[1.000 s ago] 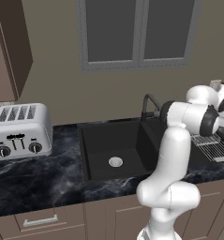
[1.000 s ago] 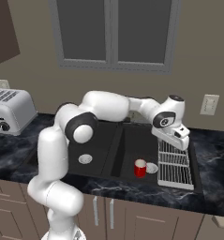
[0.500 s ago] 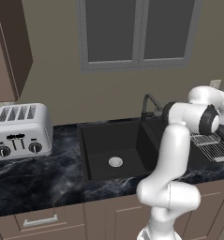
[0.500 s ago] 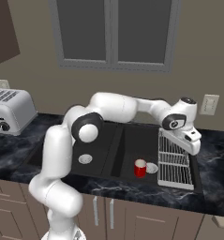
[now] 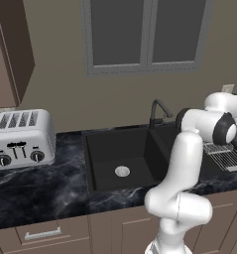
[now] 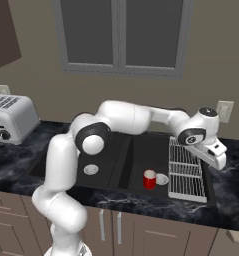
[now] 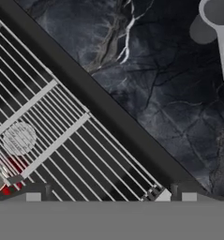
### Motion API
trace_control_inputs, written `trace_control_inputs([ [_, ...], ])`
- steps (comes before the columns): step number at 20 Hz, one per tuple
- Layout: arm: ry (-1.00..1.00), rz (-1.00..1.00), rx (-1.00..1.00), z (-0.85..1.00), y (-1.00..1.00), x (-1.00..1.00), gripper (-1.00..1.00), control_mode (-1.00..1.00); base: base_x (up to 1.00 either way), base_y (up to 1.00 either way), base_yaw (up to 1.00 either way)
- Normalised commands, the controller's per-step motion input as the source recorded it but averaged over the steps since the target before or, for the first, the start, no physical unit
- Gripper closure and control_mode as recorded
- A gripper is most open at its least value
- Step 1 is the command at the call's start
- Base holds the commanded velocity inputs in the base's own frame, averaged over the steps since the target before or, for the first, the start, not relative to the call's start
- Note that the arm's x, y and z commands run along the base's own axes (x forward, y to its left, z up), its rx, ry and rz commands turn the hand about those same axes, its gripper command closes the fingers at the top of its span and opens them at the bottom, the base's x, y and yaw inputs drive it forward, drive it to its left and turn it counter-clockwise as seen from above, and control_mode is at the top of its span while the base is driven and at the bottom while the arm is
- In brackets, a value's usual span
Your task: Move any existing items from the left basin to the right basin for drying. Then move the measuring cup from the counter to the left basin of the sink for washing.
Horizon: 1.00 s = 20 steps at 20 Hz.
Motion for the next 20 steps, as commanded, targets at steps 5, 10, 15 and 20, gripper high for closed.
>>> trace_control_inputs([
  [5, -0.13, 0.0, -0.09, 0.0, -0.27, -0.36, -1.0, -1.0, 0.0, 0.0, 0.0],
  [10, -0.12, 0.0, -0.08, 0.0, -0.29, -0.38, -1.0, -1.0, 0.0, 0.0, 0.0],
  [15, -0.01, -0.07, -0.03, 0.01, -0.31, -0.26, -1.0, -1.0, 0.0, 0.0, 0.0],
  [20, 0.0, -0.1, 0.0, 0.06, -0.36, -0.04, -1.0, -1.0, 0.0, 0.0, 0.0],
])
